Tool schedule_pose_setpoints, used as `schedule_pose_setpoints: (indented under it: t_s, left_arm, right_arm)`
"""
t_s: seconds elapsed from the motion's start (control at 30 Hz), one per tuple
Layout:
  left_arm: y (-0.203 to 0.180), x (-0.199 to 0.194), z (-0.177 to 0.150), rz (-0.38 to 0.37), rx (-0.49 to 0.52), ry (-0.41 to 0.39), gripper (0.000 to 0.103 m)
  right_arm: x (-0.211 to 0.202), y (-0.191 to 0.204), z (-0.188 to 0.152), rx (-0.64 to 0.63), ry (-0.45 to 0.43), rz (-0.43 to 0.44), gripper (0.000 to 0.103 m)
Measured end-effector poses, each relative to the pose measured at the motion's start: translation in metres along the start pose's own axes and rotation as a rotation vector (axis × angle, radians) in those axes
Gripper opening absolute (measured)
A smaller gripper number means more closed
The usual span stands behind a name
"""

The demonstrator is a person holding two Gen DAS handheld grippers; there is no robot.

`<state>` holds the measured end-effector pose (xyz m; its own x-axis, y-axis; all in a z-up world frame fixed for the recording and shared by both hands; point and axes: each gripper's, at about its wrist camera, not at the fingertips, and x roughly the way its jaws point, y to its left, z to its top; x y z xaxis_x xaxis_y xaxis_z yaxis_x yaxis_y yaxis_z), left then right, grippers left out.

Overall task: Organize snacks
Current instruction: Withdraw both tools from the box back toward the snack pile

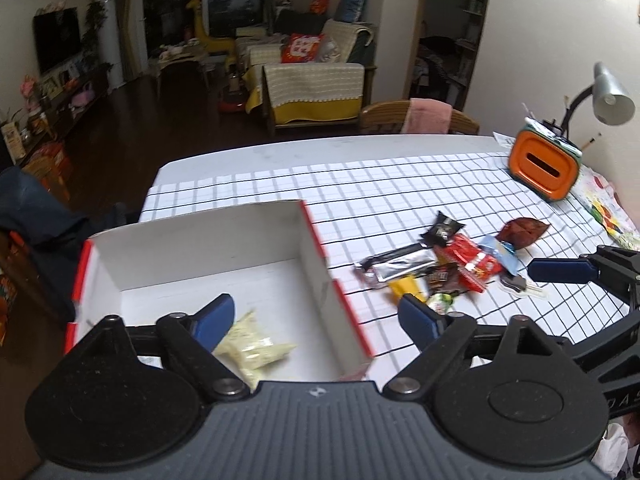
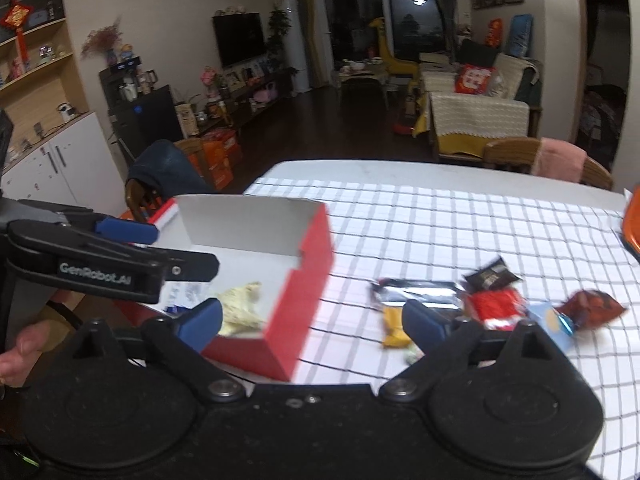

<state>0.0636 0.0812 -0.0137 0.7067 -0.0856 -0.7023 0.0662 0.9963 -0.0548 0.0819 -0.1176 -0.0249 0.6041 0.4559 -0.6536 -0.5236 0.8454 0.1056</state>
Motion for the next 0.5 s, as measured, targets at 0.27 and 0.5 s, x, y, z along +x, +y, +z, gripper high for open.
schedule_pose_setpoints:
  t_s: [0.27,0.5]
  left_arm:
    - [-0.052,0.024,-0.005,-0.057,0.030,0.032,0.094]
    - [-0.095,0.054,-0.012,-0.078,0.064,0.092,0.094]
  right_arm:
    - [-0.014,-0.053,-0.024,0.014,0.032,-0.070,0.103]
    - [-0.015,-0.104,-0.046,0.046,0.073,-0.114,0.103]
